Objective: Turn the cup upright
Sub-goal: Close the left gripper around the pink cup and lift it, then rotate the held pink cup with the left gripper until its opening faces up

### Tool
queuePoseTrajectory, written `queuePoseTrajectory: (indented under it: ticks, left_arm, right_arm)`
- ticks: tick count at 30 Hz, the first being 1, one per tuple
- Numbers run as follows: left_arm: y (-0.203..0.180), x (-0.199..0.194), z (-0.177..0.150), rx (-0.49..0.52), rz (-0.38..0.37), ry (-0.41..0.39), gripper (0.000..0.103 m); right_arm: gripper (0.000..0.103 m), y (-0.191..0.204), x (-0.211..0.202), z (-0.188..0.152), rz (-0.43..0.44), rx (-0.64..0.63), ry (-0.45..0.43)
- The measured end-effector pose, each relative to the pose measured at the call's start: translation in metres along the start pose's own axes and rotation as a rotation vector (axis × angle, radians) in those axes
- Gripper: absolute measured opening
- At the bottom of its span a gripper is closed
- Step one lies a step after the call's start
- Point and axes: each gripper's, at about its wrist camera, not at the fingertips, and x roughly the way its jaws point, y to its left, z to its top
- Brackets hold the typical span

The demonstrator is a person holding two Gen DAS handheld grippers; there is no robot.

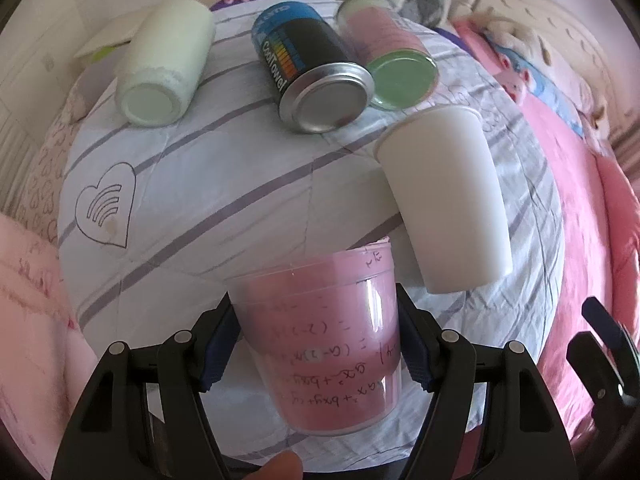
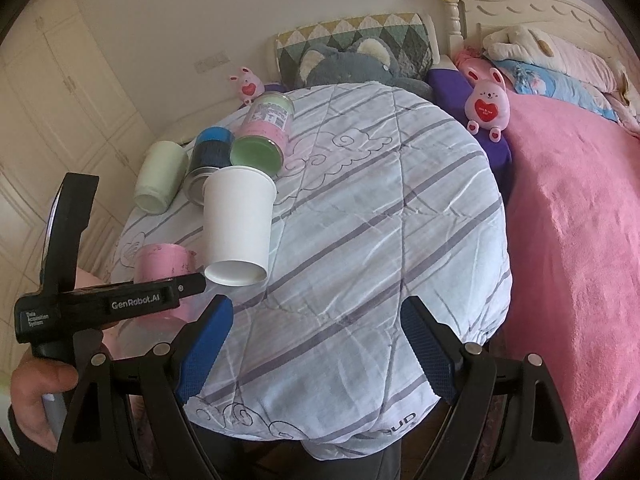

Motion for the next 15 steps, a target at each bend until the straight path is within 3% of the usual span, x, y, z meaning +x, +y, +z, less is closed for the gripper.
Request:
queuePoseTrajectory:
  ticks: [4, 12, 14, 15]
  left_arm:
    - [0.0, -0.008, -0.004, 0.03, 0.012, -0.061, 0.072]
    - [-0.002, -0.04, -0.032, 0.132, 0.031, -0.513, 0.072]
    - [-0.009, -0.04, -0.045, 0.201, 0.11, -0.654, 0.072]
    - [-0.012, -0.038, -0.047, 0.222, 0.126, -0.676, 0.072]
  right_arm:
    - [0.087, 0.002, 0.001, -0.003, 0.001, -0.001, 0.009]
    - [0.087, 0.004, -0.005, -0.011, -0.022, -0.002, 0.015]
    - [0.087, 0.004, -0.008, -0.017, -0.035, -0.001, 0.019]
    - [0.087, 0.004, -0.01, -0.02, -0.04, 0.001, 0.022]
